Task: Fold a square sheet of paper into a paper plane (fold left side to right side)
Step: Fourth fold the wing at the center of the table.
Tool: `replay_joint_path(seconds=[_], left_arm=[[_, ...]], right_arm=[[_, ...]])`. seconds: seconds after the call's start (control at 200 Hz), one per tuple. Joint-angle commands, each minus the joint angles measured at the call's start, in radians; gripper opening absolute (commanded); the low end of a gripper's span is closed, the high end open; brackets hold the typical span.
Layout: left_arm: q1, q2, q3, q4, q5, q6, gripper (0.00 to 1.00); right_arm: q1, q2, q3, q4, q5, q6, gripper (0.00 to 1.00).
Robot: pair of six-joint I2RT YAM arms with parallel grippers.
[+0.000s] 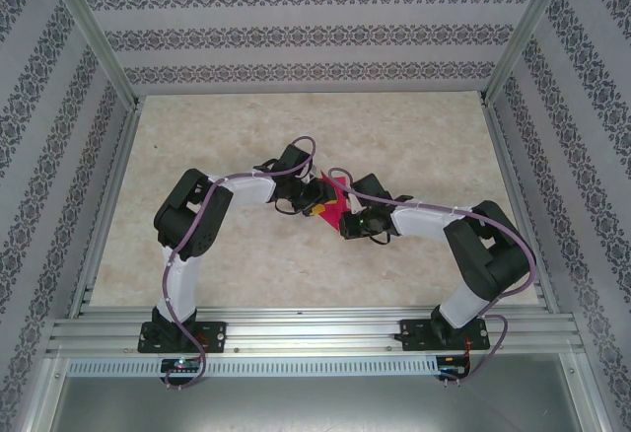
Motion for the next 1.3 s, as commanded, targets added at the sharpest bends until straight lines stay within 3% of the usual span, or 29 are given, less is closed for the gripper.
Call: replay_joint_path(seconds=[0.0,0.6,0.964,1.294], left_arm=[[-0.010,0.064,-0.015,-0.067,-0.056,0.016,0.48],[-0.010,0.063,-0.007,-0.104,-0.075,0.034,0.49],[-0.007,-0.057,0.045,-0.165,-0.081,0.080,0.49],[-0.011,-0.051,0.028,-0.097,-0.032,0.049,0.49]], right_arm=[[-0.010,0.020,-0.011,0.061,-0.029,0.009,0.11],[-0.033,0.015,-0.014,0.040,-0.038,-0.001,0.12],[-0.032,0.030,-0.011,0.038,-0.051,-0.003,0.12],[-0.032,0.034,-0.013,0.052,-0.069,0.007,0.12]])
